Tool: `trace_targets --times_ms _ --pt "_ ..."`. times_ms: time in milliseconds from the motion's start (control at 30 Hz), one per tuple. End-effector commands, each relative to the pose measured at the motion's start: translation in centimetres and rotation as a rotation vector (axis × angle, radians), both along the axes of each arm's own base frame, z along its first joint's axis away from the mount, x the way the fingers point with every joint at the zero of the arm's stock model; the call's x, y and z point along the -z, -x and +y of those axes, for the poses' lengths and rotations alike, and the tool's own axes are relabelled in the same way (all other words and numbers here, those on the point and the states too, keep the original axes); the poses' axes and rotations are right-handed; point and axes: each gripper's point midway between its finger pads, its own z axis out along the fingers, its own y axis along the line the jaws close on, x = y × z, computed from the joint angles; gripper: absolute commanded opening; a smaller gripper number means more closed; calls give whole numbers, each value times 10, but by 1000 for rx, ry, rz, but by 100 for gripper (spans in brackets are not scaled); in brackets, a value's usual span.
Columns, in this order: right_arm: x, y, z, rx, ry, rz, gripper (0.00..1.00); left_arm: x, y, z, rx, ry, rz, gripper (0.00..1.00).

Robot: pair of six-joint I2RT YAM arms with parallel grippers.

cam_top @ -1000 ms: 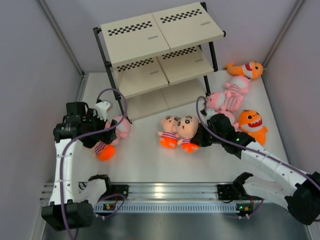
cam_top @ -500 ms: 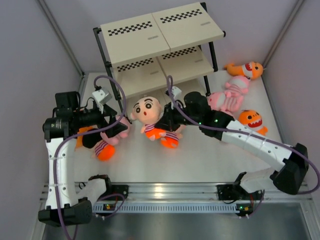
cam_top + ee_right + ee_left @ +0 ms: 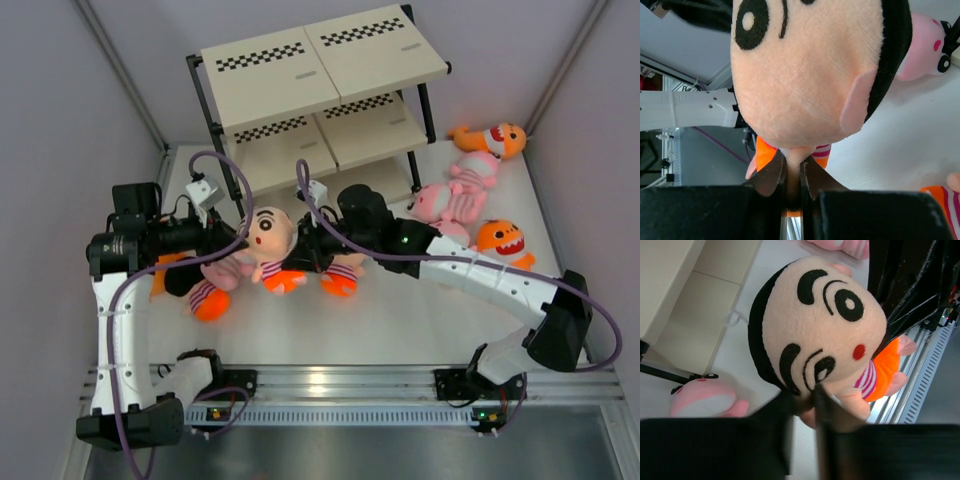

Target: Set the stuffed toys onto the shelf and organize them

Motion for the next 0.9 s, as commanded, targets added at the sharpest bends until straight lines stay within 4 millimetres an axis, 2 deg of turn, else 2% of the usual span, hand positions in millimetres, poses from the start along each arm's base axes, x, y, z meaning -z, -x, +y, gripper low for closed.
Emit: trace_targets --times_ms 0,67,100,200,300,333,367,400,433,467,500,533,567,633,667,733,867 --pt "-52 11 15 -64 -138 -87 2 -15 1 -6 51 22 -55 0" --pt "-53 5 10 -30 -128 -114 14 -15 0 -5 41 25 -40 0" --pt "-53 2 7 -9 -122 -130 32 -15 -1 -4 32 19 -39 0" --pt "-54 -13 -14 99 -88 -221 55 -16 -5 -1 3 10 -23 0" --pt "-69 -25 -48 223 -117 -433 63 -16 -8 2 -26 -3 -13 0" --pt "-74 -28 -58 231 -116 -570 64 -16 -8 3 -30 -3 -10 0" --pt "-67 -22 -76 241 -106 -659 65 -18 -8 2 -33 2 -7 0" --pt "-87 -19 -79 251 -178 -766 65 -19 -8 2 -34 3 -7 0" --pt "-89 -16 -84 219 -152 -921 66 -18 -9 2 -32 6 -4 0" --pt "-87 -2 -87 174 -161 -1001 67 -20 -8 1 -31 10 -4 0" --pt "-86 3 -87 143 -147 -1082 68 -19 -9 2 -33 9 -1 0" --pt "-86 8 -86 89 -101 -1232 70 -20 -9 2 -33 10 0 0" --pt "-79 20 -79 34 -72 -1295 73 -19 -10 2 -36 11 5 0" --pt "-68 27 -71 -52 40 -1461 78 -19 -9 2 -39 9 4 0" --pt "-62 32 -60 -77 98 -1499 79 -19 -10 2 -38 11 6 0" --pt "-56 33 -51 -122 187 -1603 79 -19 -9 2 -40 13 9 0" --pt "-42 34 -27 -187 272 -1669 80 -20 -9 2 -43 9 5 0"
